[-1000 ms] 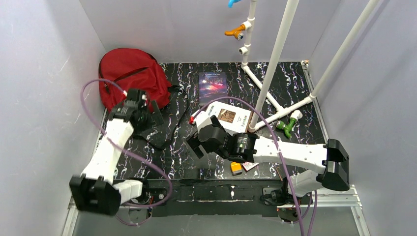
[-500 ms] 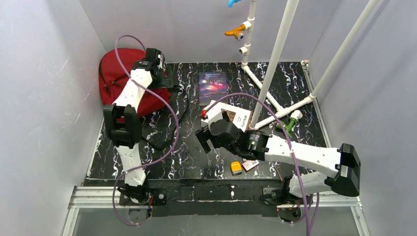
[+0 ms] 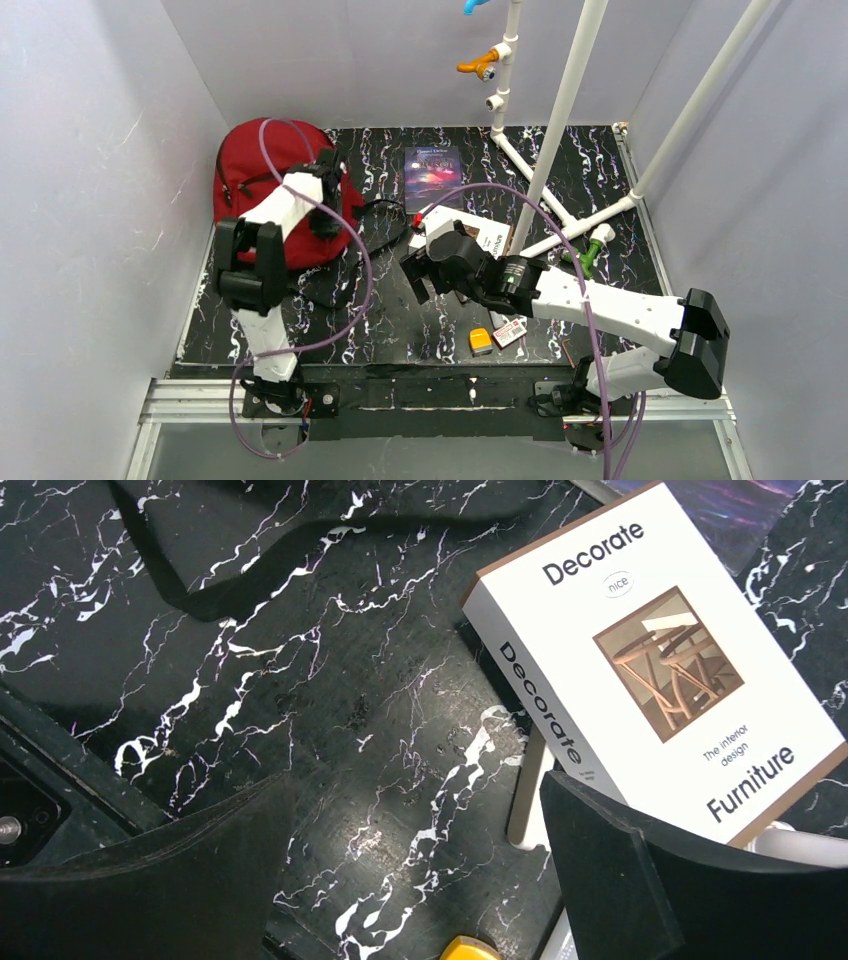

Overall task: Pack the student bag
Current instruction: Move the student bag to the center of the board, then adjust the student bag at the center of the board.

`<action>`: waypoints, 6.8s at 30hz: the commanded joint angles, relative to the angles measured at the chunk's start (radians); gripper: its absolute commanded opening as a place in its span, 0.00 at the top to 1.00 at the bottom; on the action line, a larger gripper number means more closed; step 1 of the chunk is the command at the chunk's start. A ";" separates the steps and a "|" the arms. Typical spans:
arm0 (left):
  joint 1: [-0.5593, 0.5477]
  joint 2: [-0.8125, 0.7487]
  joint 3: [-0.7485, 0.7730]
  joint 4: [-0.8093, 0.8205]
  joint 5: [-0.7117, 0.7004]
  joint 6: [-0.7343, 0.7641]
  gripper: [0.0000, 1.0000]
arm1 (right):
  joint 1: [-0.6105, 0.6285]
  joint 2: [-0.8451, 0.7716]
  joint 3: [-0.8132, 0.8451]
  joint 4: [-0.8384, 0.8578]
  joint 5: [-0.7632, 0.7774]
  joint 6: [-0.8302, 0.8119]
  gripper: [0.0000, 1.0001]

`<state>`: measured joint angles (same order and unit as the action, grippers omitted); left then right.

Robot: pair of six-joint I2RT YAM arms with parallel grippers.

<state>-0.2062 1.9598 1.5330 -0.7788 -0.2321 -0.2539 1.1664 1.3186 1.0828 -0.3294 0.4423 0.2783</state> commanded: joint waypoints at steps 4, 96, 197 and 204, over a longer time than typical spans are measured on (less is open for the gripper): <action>-0.126 -0.455 -0.431 0.046 0.138 -0.199 1.00 | -0.026 0.048 0.022 0.073 -0.095 0.030 0.00; -0.254 -0.819 -0.315 0.343 0.021 1.034 1.00 | -0.195 -0.179 -0.023 0.147 -0.152 -0.054 0.00; 0.205 -0.353 -0.494 0.401 0.802 -0.296 0.46 | -0.363 0.754 0.381 0.404 -0.563 0.095 0.90; 0.014 -0.589 -0.534 0.515 0.727 -0.161 0.32 | -0.425 0.581 0.094 0.765 -0.856 0.301 0.99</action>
<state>-0.0593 1.5257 0.9829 -0.3206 0.5312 -0.5053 0.7837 1.9675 1.2385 0.1997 -0.2173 0.4614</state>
